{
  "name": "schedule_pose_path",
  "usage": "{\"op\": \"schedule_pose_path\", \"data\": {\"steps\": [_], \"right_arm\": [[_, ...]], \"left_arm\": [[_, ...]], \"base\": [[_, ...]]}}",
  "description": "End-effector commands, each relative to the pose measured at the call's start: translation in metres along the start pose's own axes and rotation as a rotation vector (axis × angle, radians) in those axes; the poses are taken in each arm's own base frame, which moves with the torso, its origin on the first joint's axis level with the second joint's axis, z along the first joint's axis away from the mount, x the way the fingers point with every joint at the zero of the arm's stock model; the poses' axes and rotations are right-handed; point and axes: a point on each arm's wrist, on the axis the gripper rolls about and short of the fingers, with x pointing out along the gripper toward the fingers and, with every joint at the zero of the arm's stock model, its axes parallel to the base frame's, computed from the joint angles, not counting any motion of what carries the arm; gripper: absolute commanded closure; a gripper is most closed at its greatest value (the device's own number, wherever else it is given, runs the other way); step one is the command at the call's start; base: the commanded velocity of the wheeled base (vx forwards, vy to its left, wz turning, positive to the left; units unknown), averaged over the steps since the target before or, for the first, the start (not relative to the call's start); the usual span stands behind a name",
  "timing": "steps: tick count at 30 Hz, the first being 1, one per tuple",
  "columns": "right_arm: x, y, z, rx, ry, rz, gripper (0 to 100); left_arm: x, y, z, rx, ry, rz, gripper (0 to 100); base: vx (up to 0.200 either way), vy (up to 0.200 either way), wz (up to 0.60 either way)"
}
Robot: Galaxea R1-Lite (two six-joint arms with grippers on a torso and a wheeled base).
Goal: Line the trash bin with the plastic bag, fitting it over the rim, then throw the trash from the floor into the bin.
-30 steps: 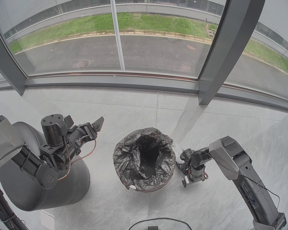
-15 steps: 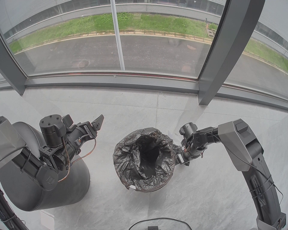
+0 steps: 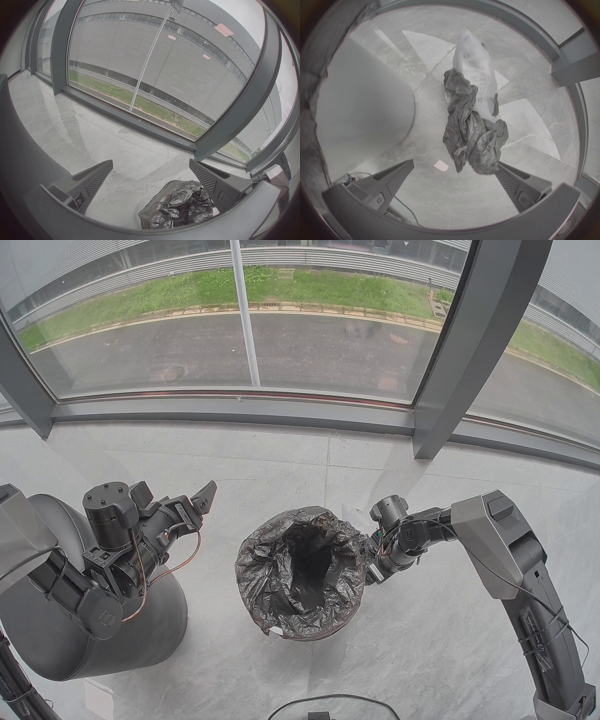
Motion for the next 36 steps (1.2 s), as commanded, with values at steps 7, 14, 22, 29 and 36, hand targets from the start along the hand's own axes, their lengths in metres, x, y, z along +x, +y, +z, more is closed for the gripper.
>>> {"op": "schedule_pose_path", "data": {"steps": [7,14,22,29,36], "right_arm": [[0.009,-0.014,-0.012,-0.029,0.062,-0.026,0],[0.012,-0.021,-0.001,-0.006,-0.064,-0.084,0],[0.016,-0.003,0.013,-0.022,-0.188,-0.100,0],[0.020,0.017,0.019,-0.045,-0.232,-0.122,0],[0.041,0.023,0.006,-0.051,-0.194,-0.113,100]], "left_arm": [[0.000,0.000,0.000,-0.001,-0.001,0.002,0],[0.000,0.000,0.000,0.000,0.000,0.001,0],[0.000,0.000,0.000,0.000,0.000,0.001,0],[0.000,0.000,-0.001,0.000,0.001,-0.001,0],[-0.002,0.000,0.000,-0.001,-0.022,-0.010,0]], "base": [[0.000,0.000,0.00],[0.000,0.000,0.00],[0.000,0.000,0.00],[0.000,0.000,0.00],[0.000,0.000,0.00]]}}
